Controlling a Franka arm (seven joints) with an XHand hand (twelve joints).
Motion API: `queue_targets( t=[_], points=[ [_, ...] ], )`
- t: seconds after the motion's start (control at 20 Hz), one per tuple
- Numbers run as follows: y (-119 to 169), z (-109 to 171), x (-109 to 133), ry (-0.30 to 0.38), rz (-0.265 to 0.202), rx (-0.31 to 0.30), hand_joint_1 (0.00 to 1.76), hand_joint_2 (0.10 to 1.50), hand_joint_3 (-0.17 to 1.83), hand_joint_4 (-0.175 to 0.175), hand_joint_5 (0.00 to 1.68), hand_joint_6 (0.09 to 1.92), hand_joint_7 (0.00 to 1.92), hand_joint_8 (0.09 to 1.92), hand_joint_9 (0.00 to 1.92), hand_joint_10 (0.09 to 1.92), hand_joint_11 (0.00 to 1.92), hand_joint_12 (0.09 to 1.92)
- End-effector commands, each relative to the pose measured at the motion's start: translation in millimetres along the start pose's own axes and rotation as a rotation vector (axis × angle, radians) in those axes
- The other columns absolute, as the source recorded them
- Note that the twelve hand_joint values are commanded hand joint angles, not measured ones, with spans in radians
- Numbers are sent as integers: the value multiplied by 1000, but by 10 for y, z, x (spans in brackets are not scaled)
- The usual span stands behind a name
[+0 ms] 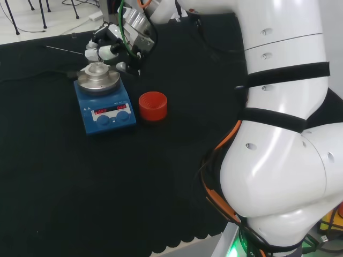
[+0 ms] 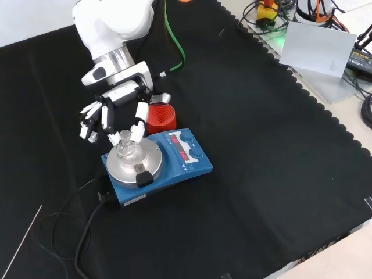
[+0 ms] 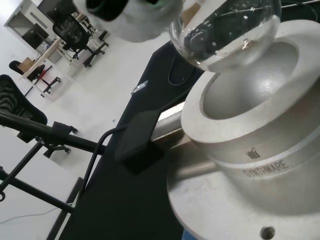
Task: Place the round-bottom flask on the heater.
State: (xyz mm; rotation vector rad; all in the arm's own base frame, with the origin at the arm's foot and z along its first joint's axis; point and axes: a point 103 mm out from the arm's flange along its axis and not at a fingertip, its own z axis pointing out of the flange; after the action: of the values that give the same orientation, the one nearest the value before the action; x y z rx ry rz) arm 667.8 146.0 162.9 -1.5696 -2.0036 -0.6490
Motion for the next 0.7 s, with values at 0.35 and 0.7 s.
queue_targets(
  t=[0.35, 0.7],
  points=[
    [-22, 35, -98, 6, 13, 11, 1084, 973, 95, 175, 1190, 674, 300, 528, 505, 566, 4, 1386],
    [-72, 131, -184, -3, 28, 29, 1084, 971, 98, 175, 1191, 673, 300, 528, 505, 565, 5, 1386]
  ],
)
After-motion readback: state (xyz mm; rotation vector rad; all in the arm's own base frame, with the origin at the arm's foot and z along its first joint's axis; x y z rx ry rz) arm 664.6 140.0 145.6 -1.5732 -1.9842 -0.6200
